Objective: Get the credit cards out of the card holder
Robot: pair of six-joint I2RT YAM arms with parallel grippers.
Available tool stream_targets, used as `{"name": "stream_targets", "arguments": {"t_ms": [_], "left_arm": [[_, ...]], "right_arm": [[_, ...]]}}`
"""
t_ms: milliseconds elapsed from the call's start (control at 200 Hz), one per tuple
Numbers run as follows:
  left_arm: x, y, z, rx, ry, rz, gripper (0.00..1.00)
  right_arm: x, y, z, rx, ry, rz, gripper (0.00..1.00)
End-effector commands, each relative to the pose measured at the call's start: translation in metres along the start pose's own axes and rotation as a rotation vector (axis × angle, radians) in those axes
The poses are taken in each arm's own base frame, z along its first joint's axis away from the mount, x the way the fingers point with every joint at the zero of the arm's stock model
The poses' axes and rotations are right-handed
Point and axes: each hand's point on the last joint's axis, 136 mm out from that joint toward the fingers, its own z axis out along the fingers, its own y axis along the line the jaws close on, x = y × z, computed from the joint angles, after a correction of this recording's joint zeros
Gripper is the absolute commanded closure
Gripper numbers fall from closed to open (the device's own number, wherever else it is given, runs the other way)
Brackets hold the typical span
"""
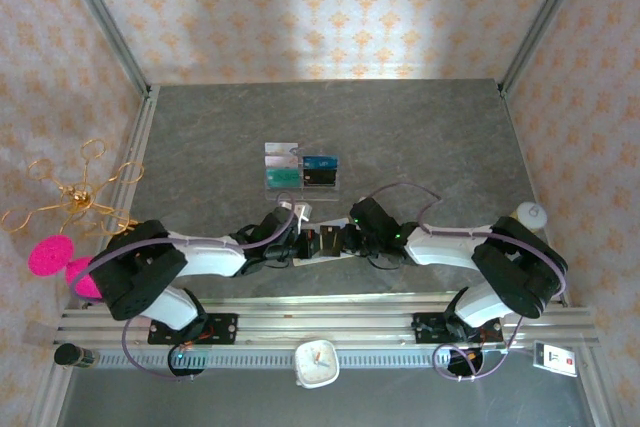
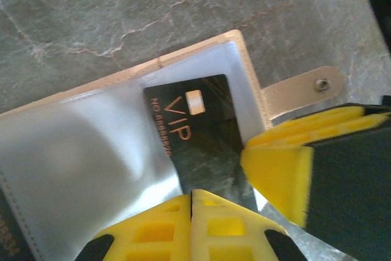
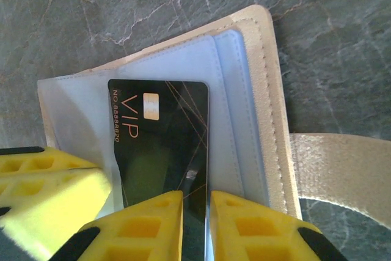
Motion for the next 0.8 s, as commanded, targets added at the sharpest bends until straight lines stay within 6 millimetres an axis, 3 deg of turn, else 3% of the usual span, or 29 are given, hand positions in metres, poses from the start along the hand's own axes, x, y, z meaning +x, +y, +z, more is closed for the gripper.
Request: {"name": "stream_targets", "arguments": {"t_ms": [0, 110, 220, 355, 631, 796], "left_arm": [[-0.015, -0.007, -0.010, -0.032, -0.046, 0.025, 1.00], [-0.022, -0.013, -0.012, -0.024, -0.070, 0.043, 1.00], [-0.022, -0.020, 0.000, -0.001, -0.051, 0.052, 1.00], [-0.015, -0.006, 0.014, -0.050, -0.021, 0.054, 1.00], [0.007, 0.019, 0.019, -0.097, 0.026, 0.026, 1.00], [0.016, 0.026, 0.029, -0.115, 0.060, 0.022, 1.00]], "right_arm": [[0.000, -0.020, -0.001, 0.069, -0.021, 0.010, 0.80], [-0.002, -0.018, -0.004, 0.065, -0.031, 0.002, 0.80], [-0.004, -0.017, -0.005, 0.057, -0.035, -0.003, 0.78], [-0.004, -0.016, -0.005, 0.054, -0.031, -0.008, 0.77], [0.000, -0.026, -0.003, 0.069, -0.018, 0.002, 0.76], [0.006, -0.011, 0.001, -0.017, 0.023, -0.008, 0.77]]}}
